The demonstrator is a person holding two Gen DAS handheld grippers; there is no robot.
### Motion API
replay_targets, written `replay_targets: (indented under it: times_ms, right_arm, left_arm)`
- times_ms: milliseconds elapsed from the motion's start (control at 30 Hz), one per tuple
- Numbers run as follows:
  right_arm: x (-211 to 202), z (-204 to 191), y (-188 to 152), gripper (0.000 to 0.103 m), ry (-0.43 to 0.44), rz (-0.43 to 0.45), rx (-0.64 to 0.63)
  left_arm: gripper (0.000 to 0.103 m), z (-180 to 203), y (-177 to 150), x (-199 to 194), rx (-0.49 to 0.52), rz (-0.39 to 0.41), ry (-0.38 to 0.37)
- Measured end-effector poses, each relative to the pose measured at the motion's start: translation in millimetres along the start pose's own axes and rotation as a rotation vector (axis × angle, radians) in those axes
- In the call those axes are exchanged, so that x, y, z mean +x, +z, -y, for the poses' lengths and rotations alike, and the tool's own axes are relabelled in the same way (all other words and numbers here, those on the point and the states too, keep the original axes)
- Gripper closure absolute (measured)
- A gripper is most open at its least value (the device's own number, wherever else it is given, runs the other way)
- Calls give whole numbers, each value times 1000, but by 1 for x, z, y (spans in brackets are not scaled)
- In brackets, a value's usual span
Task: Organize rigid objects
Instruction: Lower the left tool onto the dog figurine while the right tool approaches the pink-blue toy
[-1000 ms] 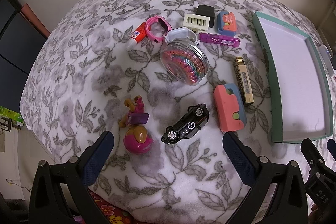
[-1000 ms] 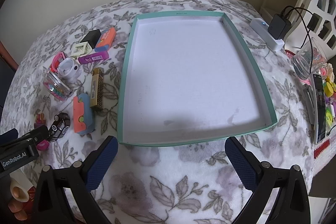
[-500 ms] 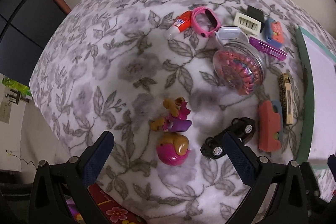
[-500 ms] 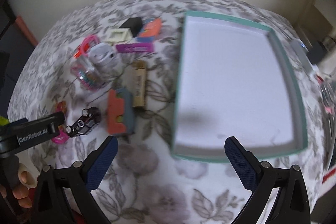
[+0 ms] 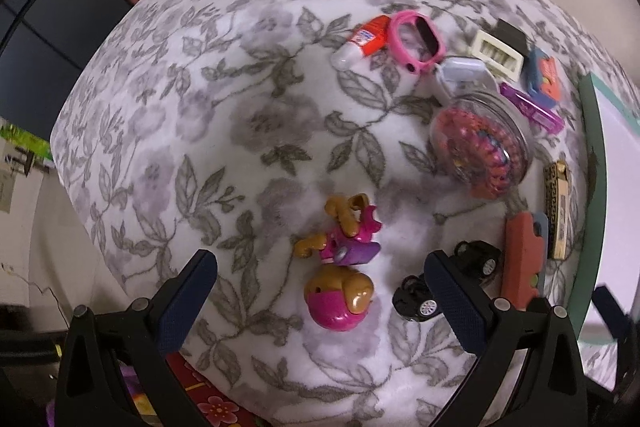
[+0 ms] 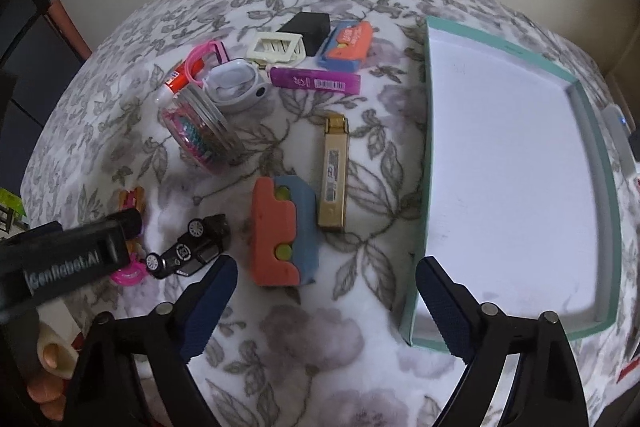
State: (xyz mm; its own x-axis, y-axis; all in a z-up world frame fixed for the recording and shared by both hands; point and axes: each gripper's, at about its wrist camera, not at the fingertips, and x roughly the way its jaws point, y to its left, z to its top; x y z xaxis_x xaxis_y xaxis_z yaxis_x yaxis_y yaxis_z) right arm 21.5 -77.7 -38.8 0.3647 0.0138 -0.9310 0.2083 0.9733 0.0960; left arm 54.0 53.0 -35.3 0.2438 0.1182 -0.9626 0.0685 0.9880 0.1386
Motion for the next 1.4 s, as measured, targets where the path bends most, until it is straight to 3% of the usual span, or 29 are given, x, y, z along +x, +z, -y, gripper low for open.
replay_targets:
  times_ms: [233, 433, 767, 1000, 1033, 1133, 1400]
  right_arm:
    - [5, -10, 5, 25, 22, -7, -17]
    - [23, -11, 4, 35, 9, -55, -22]
    - [41, -25, 5, 38, -37, -69, -55]
    - [45, -34, 8, 42, -63, -50, -70]
    - [45, -33, 8, 42, -59, -50, -67]
    - [43, -33, 8, 42, -57, -47, -67]
    - [31, -14, 3, 43, 5, -56, -21]
  left_arm:
    - [0, -7, 4, 7, -43, -10, -3]
    - [2, -3, 5, 20, -15, -32, 9]
    - [26, -4, 8, 46, -14, -91, 2]
    - [26, -5, 8, 53, -23, -90, -12]
    - [29, -5, 9, 55, -24, -91, -16]
    - [49, -4, 12, 54, -20, -97, -79]
    - [49, 4, 16, 57, -17, -108, -78]
